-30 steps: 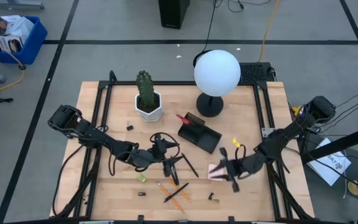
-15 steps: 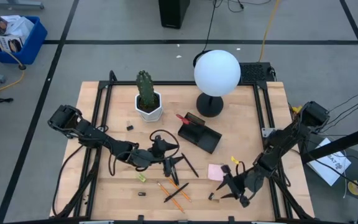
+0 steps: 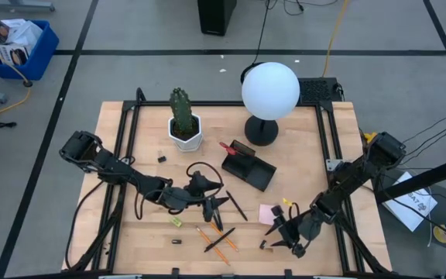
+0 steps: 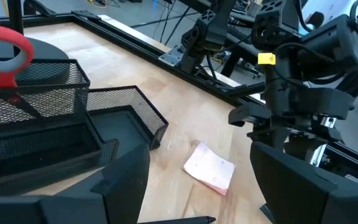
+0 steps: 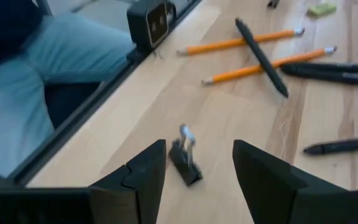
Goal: Pick and place office supplies into organizer
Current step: Put the black binder clip into the black desk organizer
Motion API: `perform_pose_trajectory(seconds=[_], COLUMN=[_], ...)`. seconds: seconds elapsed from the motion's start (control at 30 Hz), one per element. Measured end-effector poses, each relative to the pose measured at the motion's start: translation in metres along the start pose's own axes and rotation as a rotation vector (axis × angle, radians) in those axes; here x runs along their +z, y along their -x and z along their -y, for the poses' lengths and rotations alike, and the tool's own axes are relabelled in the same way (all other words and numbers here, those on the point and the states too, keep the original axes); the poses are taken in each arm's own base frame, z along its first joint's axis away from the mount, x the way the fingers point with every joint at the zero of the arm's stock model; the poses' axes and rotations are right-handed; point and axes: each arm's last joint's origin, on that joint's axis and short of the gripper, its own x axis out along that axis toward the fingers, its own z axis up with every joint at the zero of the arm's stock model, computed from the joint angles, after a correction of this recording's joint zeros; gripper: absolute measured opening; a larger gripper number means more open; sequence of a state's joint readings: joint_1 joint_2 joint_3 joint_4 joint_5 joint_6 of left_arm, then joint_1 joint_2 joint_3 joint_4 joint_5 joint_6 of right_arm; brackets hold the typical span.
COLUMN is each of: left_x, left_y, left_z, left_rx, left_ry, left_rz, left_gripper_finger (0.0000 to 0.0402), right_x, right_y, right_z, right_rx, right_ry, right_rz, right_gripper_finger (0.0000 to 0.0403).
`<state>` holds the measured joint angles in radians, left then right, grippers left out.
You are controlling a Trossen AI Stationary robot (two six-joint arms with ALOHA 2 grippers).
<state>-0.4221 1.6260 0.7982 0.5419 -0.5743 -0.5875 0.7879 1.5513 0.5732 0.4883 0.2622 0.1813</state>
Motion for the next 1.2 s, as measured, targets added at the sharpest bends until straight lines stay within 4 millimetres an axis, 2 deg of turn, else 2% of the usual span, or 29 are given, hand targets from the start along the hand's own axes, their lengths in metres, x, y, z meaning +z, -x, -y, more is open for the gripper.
perform_pose_trajectory(seconds=[0.3, 0.63, 0.87, 1.2], left_x=[-0.002, -0.003, -0.003, -0.003], left_y=[0.002, 0.003, 0.003, 0.003], left_z=[0.003, 0.004, 0.004, 0.004], left_rx=[-0.011, -0.017, -0.017, -0.017], left_ry=[-0.002, 0.006, 0.009, -0.003], left_rz=[-0.005, -0.008, -0.008, -0.008], left_gripper_finger=[0.0285, 0.0285, 0.0285, 0.0285], right_x=[0.002, -0.014, -0.014, -0.014], right_y=[-0.004, -0.021, -0.026, -0.026], right_z=[0.000, -0.002, -0.004, -0.003], right_rx=[0.007, 0.006, 0.014, 0.013], right_ry=[0.000, -0.020, -0.015, -0.009], right_rz=[0.038, 0.018, 0.065, 0.063], right_gripper_finger=[0.0179, 0.0176, 0.0167, 0.0120])
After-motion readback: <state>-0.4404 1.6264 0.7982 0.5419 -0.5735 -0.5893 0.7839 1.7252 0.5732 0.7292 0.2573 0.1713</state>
